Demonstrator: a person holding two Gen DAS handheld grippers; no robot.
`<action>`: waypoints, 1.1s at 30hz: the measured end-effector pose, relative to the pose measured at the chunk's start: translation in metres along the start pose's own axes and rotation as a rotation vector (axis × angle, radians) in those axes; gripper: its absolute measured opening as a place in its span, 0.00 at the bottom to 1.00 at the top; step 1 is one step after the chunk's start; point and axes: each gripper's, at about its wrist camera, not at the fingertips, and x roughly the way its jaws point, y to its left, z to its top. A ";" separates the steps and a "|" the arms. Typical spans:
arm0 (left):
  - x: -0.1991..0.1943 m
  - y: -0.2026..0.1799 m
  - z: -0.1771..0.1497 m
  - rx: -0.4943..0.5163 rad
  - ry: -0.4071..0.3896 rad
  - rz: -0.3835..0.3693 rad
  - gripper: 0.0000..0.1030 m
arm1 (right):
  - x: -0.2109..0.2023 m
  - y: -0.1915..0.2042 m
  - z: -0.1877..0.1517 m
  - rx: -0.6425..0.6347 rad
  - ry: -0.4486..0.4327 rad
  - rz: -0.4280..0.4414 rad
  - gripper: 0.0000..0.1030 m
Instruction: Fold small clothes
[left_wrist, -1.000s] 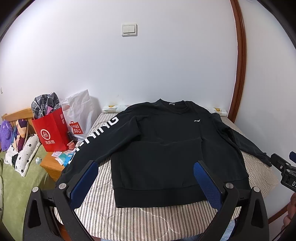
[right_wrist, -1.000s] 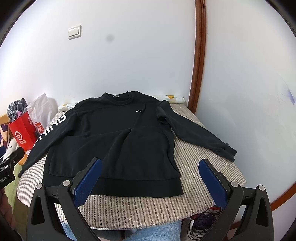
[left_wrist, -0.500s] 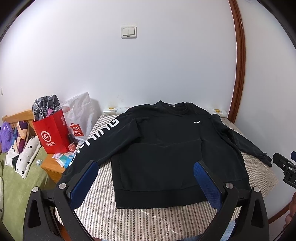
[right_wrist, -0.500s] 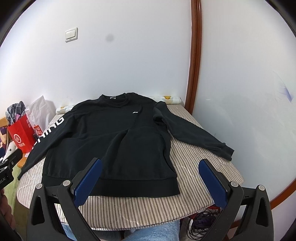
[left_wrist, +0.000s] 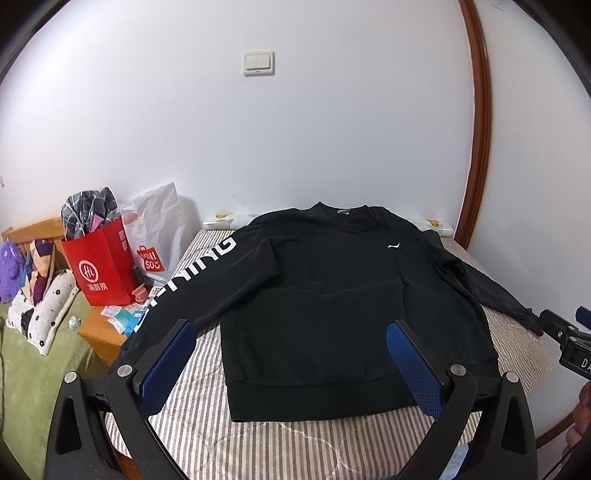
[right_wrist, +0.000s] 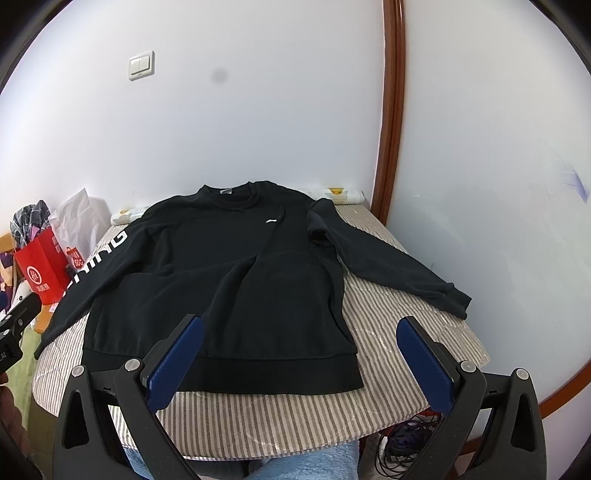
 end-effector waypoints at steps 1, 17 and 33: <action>0.005 0.003 0.001 -0.014 0.008 -0.005 1.00 | 0.003 0.000 0.001 0.004 0.009 0.003 1.00; 0.127 0.093 -0.041 -0.285 0.224 -0.010 1.00 | 0.116 0.014 0.000 -0.021 0.154 0.107 1.00; 0.199 0.196 -0.084 -0.734 0.237 -0.008 0.78 | 0.199 0.050 0.007 -0.007 0.218 0.264 0.87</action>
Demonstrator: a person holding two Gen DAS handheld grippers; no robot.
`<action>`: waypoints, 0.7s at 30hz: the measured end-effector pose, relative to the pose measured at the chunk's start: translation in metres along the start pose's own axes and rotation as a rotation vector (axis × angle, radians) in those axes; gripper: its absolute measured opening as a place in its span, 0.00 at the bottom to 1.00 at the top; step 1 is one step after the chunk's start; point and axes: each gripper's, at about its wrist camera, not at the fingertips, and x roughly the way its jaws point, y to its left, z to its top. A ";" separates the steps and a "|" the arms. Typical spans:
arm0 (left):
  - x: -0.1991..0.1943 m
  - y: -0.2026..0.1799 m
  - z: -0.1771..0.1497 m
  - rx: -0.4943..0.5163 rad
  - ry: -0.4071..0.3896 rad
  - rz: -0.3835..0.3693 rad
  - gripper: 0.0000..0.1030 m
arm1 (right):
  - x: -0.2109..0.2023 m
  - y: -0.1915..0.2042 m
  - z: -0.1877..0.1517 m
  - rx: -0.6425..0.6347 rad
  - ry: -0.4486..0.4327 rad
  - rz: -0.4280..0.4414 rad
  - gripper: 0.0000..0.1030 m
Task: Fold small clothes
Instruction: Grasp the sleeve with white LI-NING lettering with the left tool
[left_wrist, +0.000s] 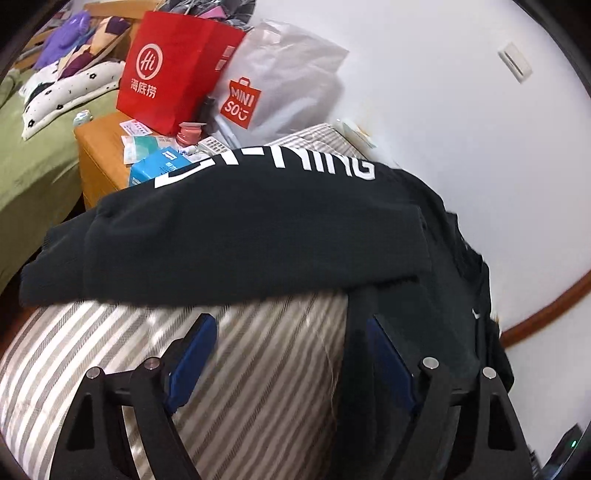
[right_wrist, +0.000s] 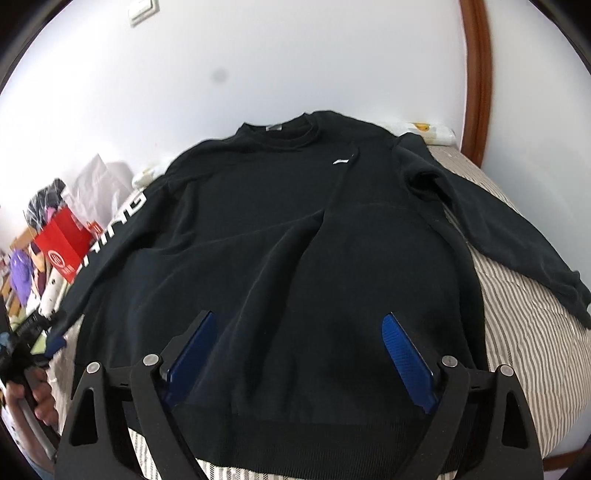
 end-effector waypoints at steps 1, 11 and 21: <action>0.004 0.000 0.003 -0.010 -0.006 0.002 0.78 | 0.003 0.000 0.001 -0.002 0.010 0.000 0.87; 0.035 -0.013 0.030 -0.003 -0.002 0.161 0.15 | 0.014 -0.027 0.001 0.018 0.058 -0.068 0.87; -0.007 -0.096 0.064 0.200 -0.134 0.147 0.05 | 0.023 -0.054 0.025 -0.014 0.046 -0.107 0.87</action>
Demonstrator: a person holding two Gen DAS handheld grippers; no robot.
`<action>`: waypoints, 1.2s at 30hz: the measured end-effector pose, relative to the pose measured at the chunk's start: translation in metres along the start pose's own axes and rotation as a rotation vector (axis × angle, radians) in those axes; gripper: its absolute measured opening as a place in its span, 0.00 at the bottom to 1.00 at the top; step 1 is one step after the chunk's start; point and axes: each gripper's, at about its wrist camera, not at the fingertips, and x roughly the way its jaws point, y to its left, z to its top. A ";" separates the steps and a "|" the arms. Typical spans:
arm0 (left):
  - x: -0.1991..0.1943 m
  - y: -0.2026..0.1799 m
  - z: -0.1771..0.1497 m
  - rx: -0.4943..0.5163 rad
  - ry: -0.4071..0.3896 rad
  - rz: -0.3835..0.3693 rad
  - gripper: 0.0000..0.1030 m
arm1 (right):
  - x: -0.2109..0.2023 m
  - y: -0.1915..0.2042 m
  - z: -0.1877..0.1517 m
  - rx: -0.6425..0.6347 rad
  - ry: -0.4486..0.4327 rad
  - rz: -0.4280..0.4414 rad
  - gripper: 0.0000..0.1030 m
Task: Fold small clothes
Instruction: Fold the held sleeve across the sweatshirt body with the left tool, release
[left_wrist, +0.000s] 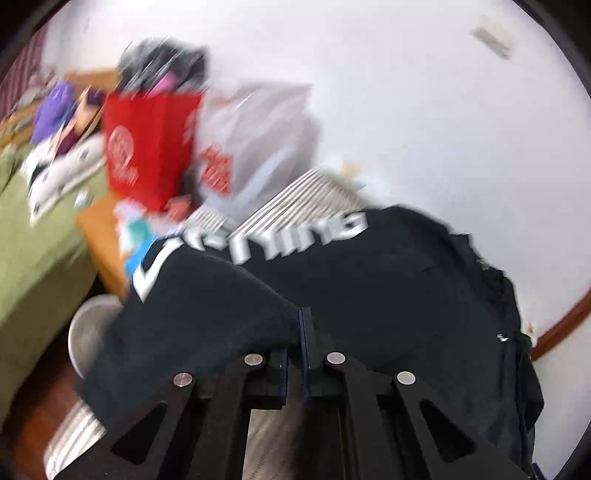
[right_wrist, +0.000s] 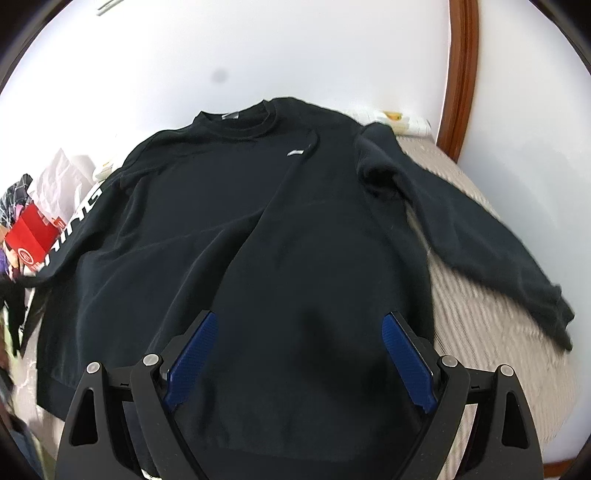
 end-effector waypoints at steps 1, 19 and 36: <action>-0.004 -0.014 0.006 0.025 -0.016 -0.008 0.05 | 0.001 -0.003 0.004 -0.009 -0.006 -0.006 0.87; 0.041 -0.300 -0.034 0.474 0.033 -0.297 0.05 | -0.010 -0.093 -0.015 0.051 -0.047 -0.145 0.87; 0.044 -0.308 -0.077 0.544 0.188 -0.412 0.70 | -0.014 -0.108 -0.018 0.033 -0.040 -0.174 0.87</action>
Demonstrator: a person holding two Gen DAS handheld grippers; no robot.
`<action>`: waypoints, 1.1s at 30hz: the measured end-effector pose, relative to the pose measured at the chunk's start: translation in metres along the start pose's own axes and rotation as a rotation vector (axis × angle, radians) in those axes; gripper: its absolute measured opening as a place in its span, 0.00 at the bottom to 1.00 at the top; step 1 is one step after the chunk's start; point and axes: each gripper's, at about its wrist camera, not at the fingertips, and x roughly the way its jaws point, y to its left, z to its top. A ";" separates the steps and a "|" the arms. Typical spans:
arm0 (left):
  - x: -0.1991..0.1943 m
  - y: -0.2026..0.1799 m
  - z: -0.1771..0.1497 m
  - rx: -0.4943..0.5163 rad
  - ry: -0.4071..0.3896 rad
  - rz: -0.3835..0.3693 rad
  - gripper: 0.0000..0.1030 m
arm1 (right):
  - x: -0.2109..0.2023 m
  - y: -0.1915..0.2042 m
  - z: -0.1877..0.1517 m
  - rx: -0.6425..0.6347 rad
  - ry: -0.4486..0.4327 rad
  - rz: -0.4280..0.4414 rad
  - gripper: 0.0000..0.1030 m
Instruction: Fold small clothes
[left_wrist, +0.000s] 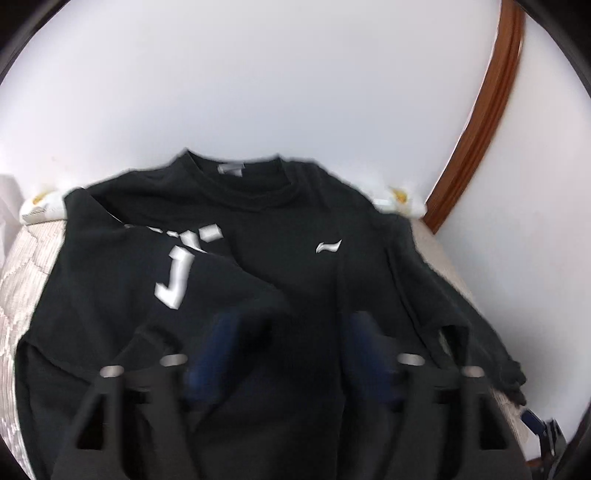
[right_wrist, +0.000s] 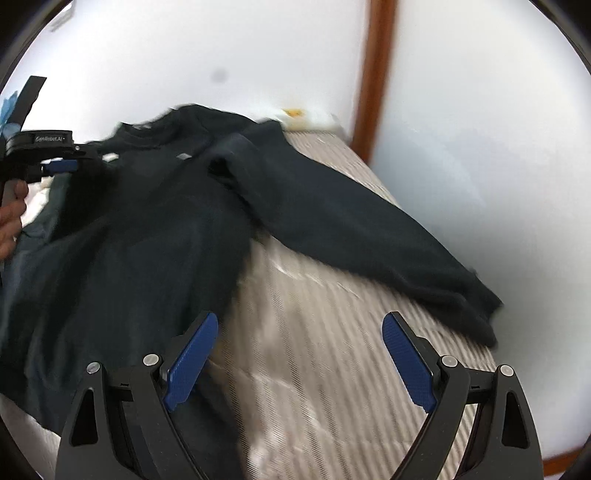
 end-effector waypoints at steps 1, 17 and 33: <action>-0.012 0.007 -0.002 -0.003 -0.023 0.010 0.70 | -0.001 0.009 0.007 -0.011 -0.007 0.023 0.87; -0.064 0.203 -0.099 -0.109 0.173 0.350 0.70 | 0.042 0.247 0.090 -0.324 0.020 0.346 0.78; -0.054 0.211 -0.135 -0.075 0.146 0.329 0.78 | 0.099 0.327 0.109 -0.389 0.048 0.410 0.07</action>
